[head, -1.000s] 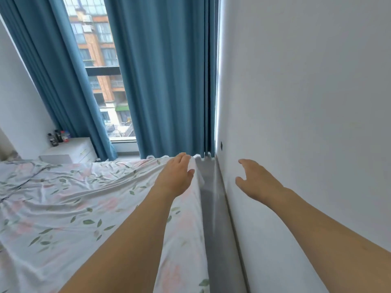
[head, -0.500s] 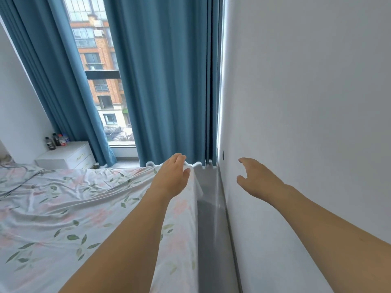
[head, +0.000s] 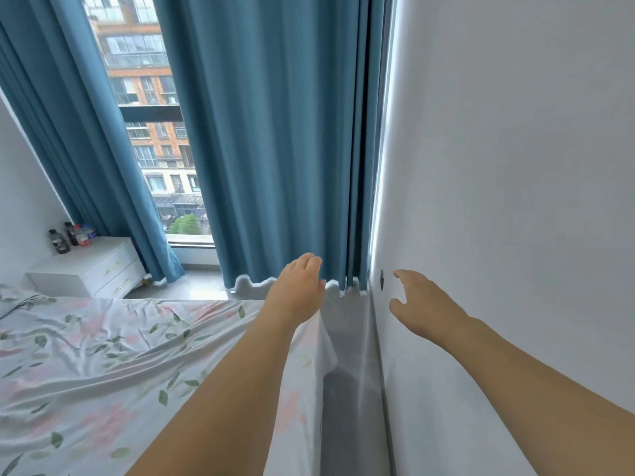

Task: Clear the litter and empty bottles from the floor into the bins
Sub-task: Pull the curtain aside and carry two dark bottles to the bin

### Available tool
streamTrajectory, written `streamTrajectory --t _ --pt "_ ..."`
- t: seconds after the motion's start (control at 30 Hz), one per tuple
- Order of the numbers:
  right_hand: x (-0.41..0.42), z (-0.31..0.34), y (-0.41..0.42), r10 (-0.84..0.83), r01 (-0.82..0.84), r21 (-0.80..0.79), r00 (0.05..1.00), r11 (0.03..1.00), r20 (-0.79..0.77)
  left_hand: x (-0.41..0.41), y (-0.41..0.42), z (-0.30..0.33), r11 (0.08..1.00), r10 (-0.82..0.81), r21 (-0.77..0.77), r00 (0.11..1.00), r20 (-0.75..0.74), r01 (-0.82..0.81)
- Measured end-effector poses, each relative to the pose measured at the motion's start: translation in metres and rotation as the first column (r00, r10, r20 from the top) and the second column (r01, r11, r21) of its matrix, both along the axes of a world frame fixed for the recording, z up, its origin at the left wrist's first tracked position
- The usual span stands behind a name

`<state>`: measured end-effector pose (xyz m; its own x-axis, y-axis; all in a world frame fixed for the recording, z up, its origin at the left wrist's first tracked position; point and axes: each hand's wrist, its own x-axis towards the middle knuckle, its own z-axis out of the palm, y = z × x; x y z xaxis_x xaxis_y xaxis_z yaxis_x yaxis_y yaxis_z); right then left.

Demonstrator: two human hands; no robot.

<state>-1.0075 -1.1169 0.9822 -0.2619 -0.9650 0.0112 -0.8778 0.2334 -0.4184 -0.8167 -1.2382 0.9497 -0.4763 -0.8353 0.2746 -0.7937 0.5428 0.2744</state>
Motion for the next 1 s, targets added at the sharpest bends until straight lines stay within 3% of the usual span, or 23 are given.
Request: streamTrajectory --t 0.2,0.47,1.0 --pt "-0.04 0.013 -0.105 0.003 -0.002 -0.006 0.999 1.0 0.037 -0.031 -0.108 0.008 0.999 -0.001 0.041 1.0 0.022 0.0" --pt "-0.087 0.056 -0.206 -0.026 0.029 -0.103 0.999 0.994 0.032 -0.075 -0.214 0.053 0.999 -0.025 -0.027 0.998 -0.063 0.024" --pt "-0.22 0.016 -0.521 -0.092 0.1 -0.07 0.99 0.993 0.11 -0.197 -0.52 -0.009 0.991 -0.086 0.112 0.994 0.063 0.079"
